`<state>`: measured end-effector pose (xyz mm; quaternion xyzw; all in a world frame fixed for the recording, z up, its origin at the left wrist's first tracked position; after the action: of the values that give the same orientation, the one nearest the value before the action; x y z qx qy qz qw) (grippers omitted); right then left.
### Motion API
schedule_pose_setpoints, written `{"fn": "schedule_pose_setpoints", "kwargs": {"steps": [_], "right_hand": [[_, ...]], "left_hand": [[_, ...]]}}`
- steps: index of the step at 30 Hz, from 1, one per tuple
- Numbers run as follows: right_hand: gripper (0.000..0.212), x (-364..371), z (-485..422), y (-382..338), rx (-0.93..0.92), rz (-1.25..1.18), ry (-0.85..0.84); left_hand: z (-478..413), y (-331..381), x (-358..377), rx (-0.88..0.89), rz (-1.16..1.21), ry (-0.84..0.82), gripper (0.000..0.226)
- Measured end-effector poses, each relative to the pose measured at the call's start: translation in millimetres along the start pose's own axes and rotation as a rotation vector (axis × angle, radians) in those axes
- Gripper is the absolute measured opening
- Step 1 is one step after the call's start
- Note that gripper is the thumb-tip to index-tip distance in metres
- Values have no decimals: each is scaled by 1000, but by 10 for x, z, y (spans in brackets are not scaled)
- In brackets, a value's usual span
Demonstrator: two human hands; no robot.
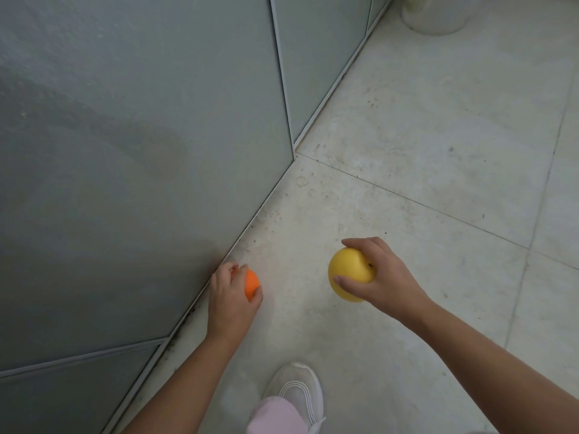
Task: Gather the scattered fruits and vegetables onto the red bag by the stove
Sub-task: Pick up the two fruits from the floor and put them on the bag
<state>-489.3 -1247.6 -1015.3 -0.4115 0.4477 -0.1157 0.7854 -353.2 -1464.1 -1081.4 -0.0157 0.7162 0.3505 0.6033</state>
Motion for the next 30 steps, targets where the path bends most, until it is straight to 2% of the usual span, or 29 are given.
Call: {"fn": "schedule_pose_setpoints", "kwargs": {"steps": [6,16,24,30], "right_hand": [[56,-5,28,16,3,-5,-8],[56,-15,82,14,6,-14,-21],[56,-45,134,10,6,-19,-23],[56,-147,243,-26,-13,-23,-2]], "left_hand": [[40,-13,-30,-25,-135,8,37],[199,-218,7,-119,-86,-54,45],[218,-60,-49,-248,58,-54,37],[296,374,-205,-322,374,54,34]]}}
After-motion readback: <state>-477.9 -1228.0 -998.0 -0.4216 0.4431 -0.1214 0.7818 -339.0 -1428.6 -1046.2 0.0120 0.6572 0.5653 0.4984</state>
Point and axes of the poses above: each hand's wrist, its own z-axis away from the middle knuckle, its own x-axis out of the palm, y = z × x, the point moved 2 cm from there along -z, towards the middle knuckle, and after that the axes turned 7 degrees about z, right-handed, at the moved point
